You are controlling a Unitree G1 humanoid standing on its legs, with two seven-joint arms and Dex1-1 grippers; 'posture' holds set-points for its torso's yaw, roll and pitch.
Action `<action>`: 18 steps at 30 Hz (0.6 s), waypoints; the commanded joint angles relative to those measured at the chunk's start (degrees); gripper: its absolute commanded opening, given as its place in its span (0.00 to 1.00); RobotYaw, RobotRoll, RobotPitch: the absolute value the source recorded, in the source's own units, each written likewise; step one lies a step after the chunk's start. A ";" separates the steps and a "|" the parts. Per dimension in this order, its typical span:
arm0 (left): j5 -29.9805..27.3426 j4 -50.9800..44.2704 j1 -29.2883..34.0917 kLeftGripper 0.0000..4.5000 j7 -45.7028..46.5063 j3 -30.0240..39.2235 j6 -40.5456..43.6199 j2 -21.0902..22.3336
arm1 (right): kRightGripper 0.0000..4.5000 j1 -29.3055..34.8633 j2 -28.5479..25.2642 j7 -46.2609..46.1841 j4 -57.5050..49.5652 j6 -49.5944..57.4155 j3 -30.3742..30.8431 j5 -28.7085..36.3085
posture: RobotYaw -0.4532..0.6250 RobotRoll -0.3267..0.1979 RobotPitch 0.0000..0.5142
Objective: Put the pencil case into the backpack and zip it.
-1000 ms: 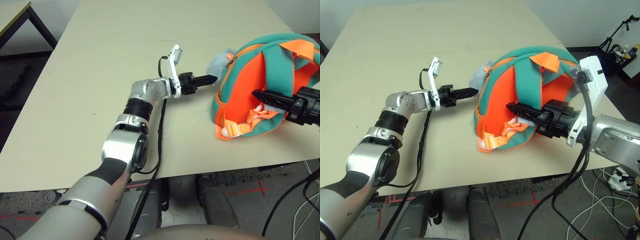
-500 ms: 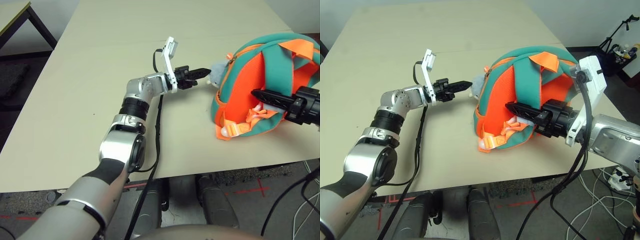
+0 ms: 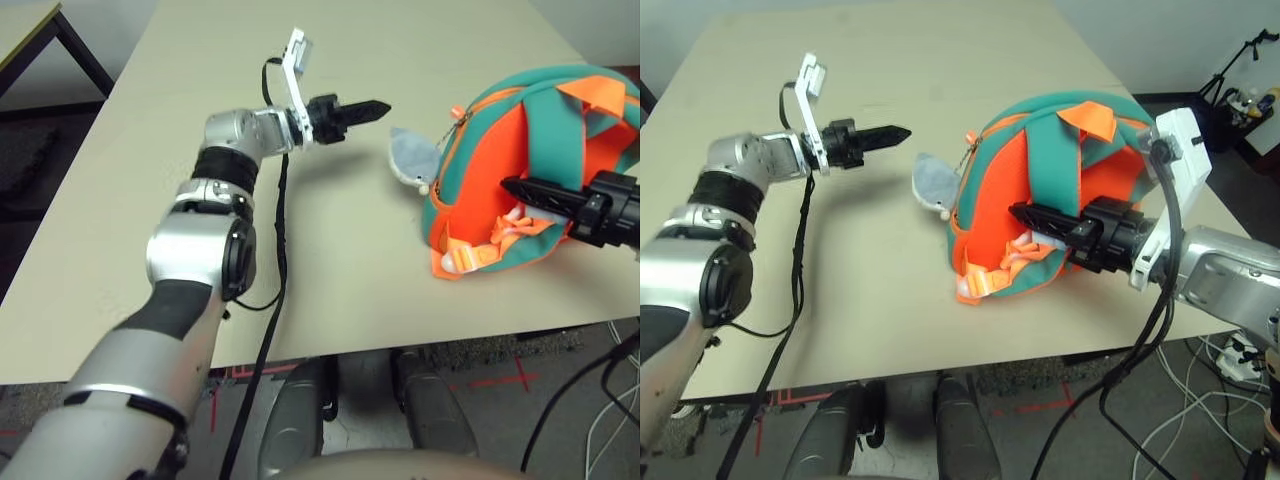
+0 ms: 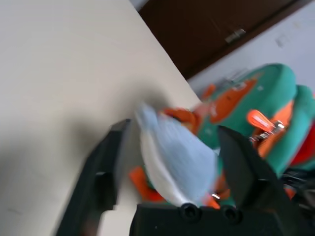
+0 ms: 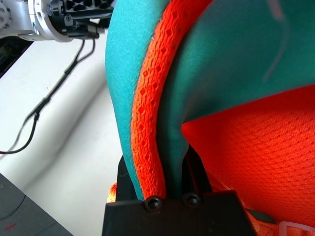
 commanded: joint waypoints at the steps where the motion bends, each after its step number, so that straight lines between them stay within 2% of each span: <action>1: 2.08 3.71 -0.74 1.00 -0.82 -0.41 5.82 -1.33 | 0.03 -0.19 0.20 -0.03 -1.84 0.98 1.58 1.06 | 0.34 0.62 0.38; 8: 5.85 5.71 -0.50 1.00 -1.46 -1.34 7.13 -4.03 | 0.03 0.06 0.52 -0.99 -3.00 0.86 1.70 1.85 | 0.31 0.62 0.36; 18: 3.82 6.91 -2.86 1.00 4.89 6.02 4.51 -6.42 | 0.03 2.97 0.62 -2.39 -5.34 0.57 0.53 3.12 | 0.27 0.62 0.37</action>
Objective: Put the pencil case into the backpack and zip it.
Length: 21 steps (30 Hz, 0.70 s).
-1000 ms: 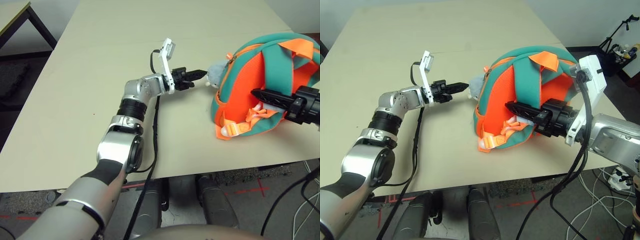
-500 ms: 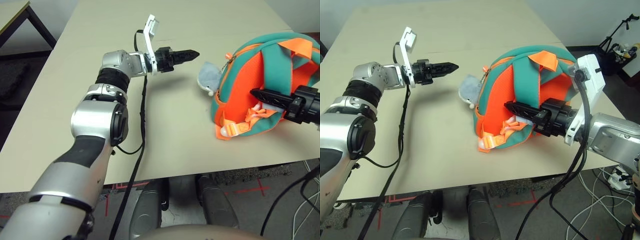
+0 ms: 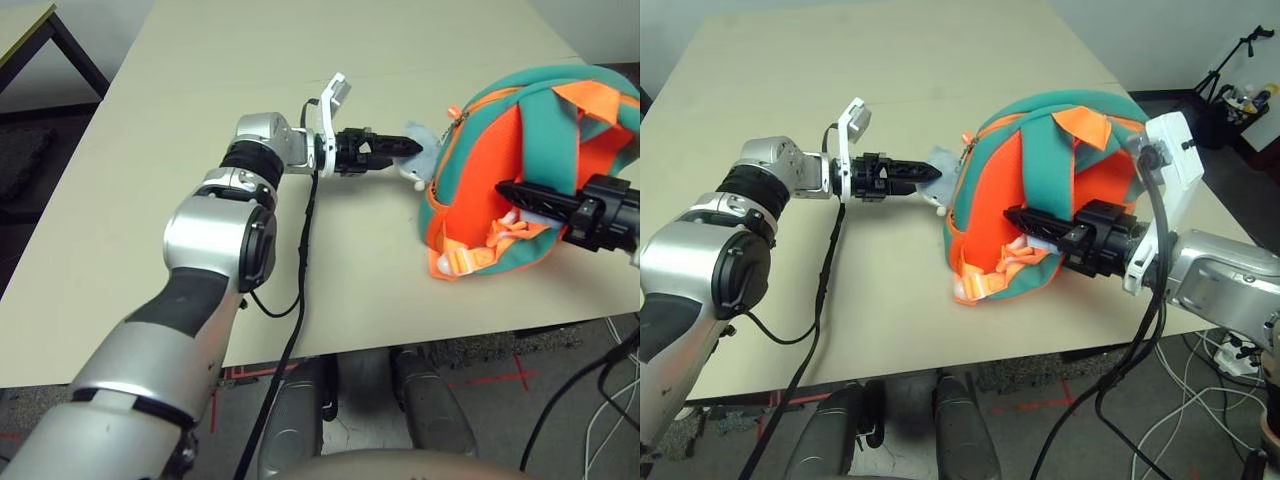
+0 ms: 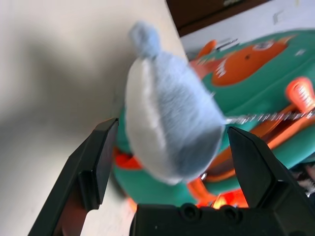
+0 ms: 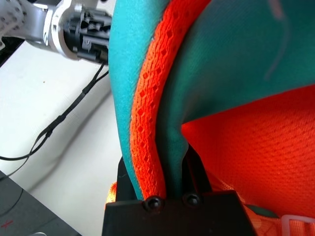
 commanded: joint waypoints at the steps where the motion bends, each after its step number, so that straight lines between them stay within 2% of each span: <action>1: -1.01 1.37 -0.73 1.00 3.68 3.55 -0.75 -1.03 | 0.03 1.56 0.16 -0.23 -2.72 0.40 0.21 1.99 | 0.26 0.62 0.37; 4: -1.62 1.45 -0.51 1.00 5.34 5.74 -0.35 -2.25 | 0.03 2.40 -0.01 -0.70 -3.11 0.06 -0.19 2.33 | 0.25 0.62 0.37; 13: 0.04 1.30 1.65 1.00 5.91 5.41 0.17 -4.60 | 0.03 2.93 -0.34 -1.29 -3.34 -0.68 -0.31 2.82 | 0.24 0.62 0.39; 16: -0.41 1.37 2.29 0.87 10.42 6.84 -1.80 -5.03 | 0.03 2.38 -0.29 -1.04 -2.94 -0.79 0.19 2.40 | 0.25 0.62 0.39; 21: -1.09 1.40 2.83 0.52 15.77 9.12 -4.30 -4.74 | 0.03 1.53 -0.15 -0.58 -2.34 -0.82 0.88 1.75 | 0.26 0.62 0.40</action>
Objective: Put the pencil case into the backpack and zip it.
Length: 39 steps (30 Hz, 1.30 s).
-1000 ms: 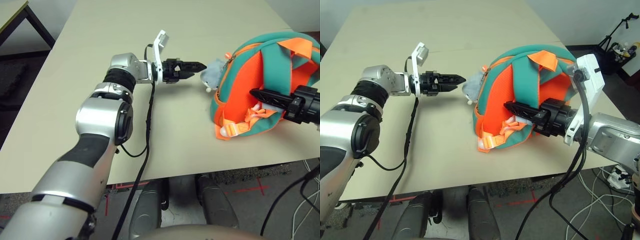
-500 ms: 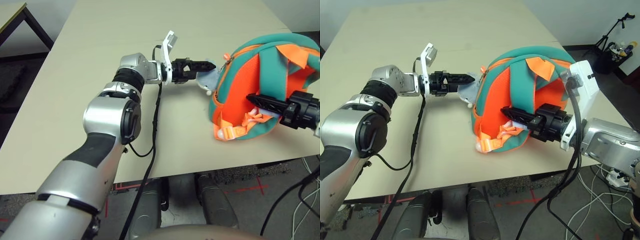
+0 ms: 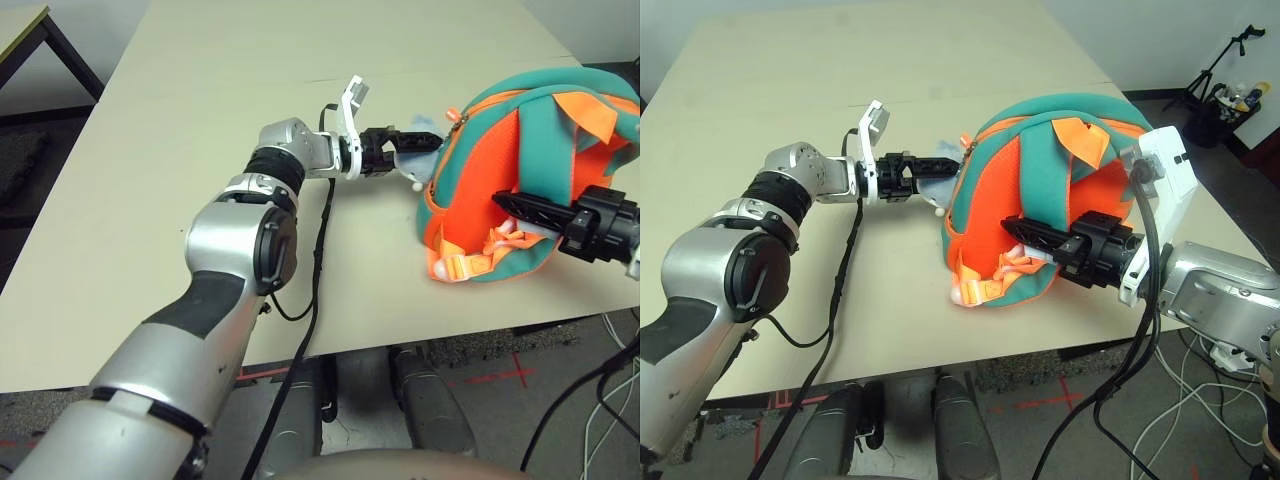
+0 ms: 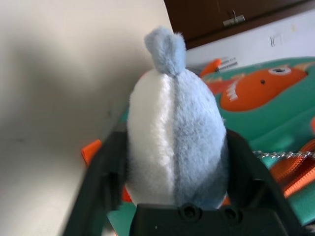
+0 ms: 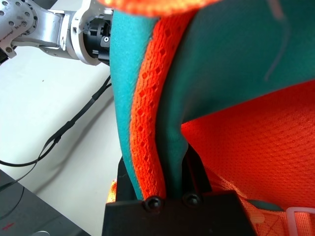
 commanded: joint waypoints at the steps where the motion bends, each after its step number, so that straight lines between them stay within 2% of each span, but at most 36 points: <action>1: 0.43 1.21 1.42 0.45 3.80 1.25 -2.05 0.31 | 0.03 -0.39 -0.09 1.19 -0.82 0.38 1.40 0.44 | 0.26 0.62 0.40; 6: 0.17 0.89 1.25 0.16 4.16 2.13 -3.60 1.16 | 0.03 -0.91 0.00 1.59 -0.42 0.45 1.69 -0.14 | 0.27 0.62 0.40; 8: 0.44 0.68 1.29 0.10 3.23 1.68 -2.88 1.74 | 0.03 -0.94 0.02 1.72 -0.28 0.47 1.64 -0.40 | 0.28 0.62 0.40; 13: 6.79 -0.56 5.24 0.08 -4.79 -7.53 0.77 3.18 | 0.03 -1.08 0.16 2.40 0.21 0.42 1.84 -1.43 | 0.30 0.62 0.39; 17: 8.93 -2.92 9.58 0.08 -12.41 -13.82 6.00 3.31 | 0.03 -1.48 0.53 2.83 0.49 0.25 2.31 -2.22 | 0.31 0.62 0.39; 20: 9.86 -8.01 14.88 0.08 -18.21 -20.17 10.50 2.85 | 0.03 -1.85 0.95 3.13 0.65 0.22 2.81 -2.90 | 0.32 0.62 0.39; 26: 10.01 -24.89 29.93 0.08 -20.01 -31.32 15.46 3.14 | 0.03 -2.48 1.38 3.98 1.28 0.26 3.50 -4.05 | 0.33 0.62 0.39; 31: 5.71 -34.97 33.55 0.08 -15.42 -27.77 20.13 3.20 | 0.03 -3.09 1.56 4.93 2.10 0.50 3.69 -5.61 | 0.34 0.62 0.39; 39: -0.60 -37.16 24.92 0.07 -8.80 -17.45 19.18 5.99 | 0.03 -2.74 2.34 6.03 2.33 0.73 3.24 -7.38 | 0.34 0.62 0.38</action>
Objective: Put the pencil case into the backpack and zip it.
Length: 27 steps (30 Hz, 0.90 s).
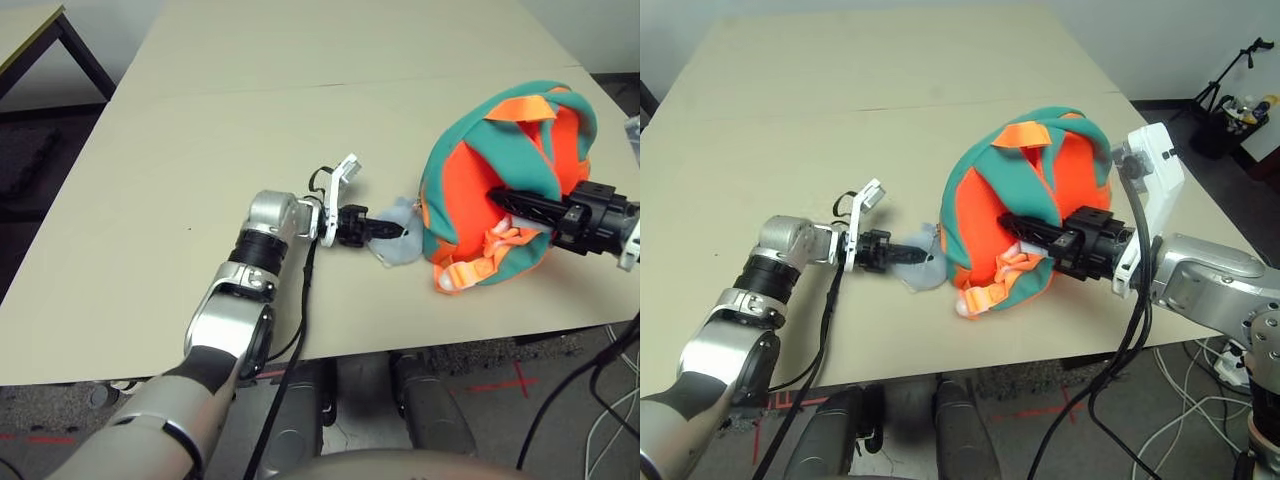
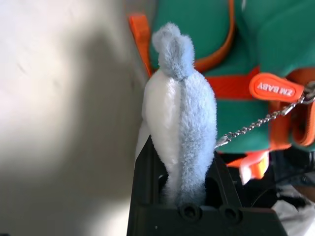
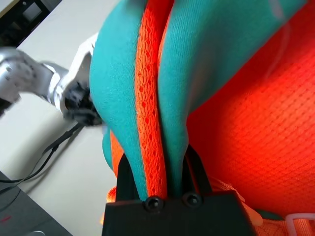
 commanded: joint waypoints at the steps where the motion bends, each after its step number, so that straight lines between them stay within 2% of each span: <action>1: -0.99 1.75 -2.75 0.07 3.55 2.96 -0.95 1.66 | 0.03 0.49 0.43 1.00 -0.34 0.42 0.10 -0.61 | 0.34 0.62 0.38; 7: -6.17 2.90 -12.77 0.07 7.68 11.27 -0.19 4.04 | 0.03 1.37 0.59 1.45 -0.53 0.57 -0.75 -1.21 | 0.34 0.62 0.38; 12: -12.80 -4.86 -15.29 0.07 11.15 16.05 12.16 4.92 | 0.03 2.62 0.72 1.50 -0.89 0.59 -1.69 -1.40 | 0.34 0.62 0.39; 15: -16.21 -13.56 -13.77 0.07 14.00 18.18 21.41 4.50 | 0.03 3.96 0.82 1.63 -1.27 0.56 -2.38 -1.73 | 0.34 0.62 0.40; 18: -23.14 -17.62 -11.61 0.07 17.00 17.41 23.66 6.10 | 0.03 4.79 0.91 2.01 -1.42 0.43 -2.84 -2.09 | 0.35 0.62 0.41; 23: -43.49 -25.33 -0.17 0.07 24.30 8.00 23.66 13.78 | 0.03 5.18 1.28 2.56 -1.26 0.12 -2.58 -2.92 | 0.36 0.62 0.41; 26: -48.76 -30.15 7.26 0.07 29.71 4.80 23.66 15.46 | 0.03 4.81 1.76 2.72 -1.17 -0.01 -1.96 -3.49 | 0.36 0.62 0.41; 27: -49.30 -30.65 8.84 0.07 31.90 4.90 23.66 14.71 | 0.03 4.59 1.92 2.72 -1.16 0.06 -1.82 -3.59 | 0.36 0.62 0.41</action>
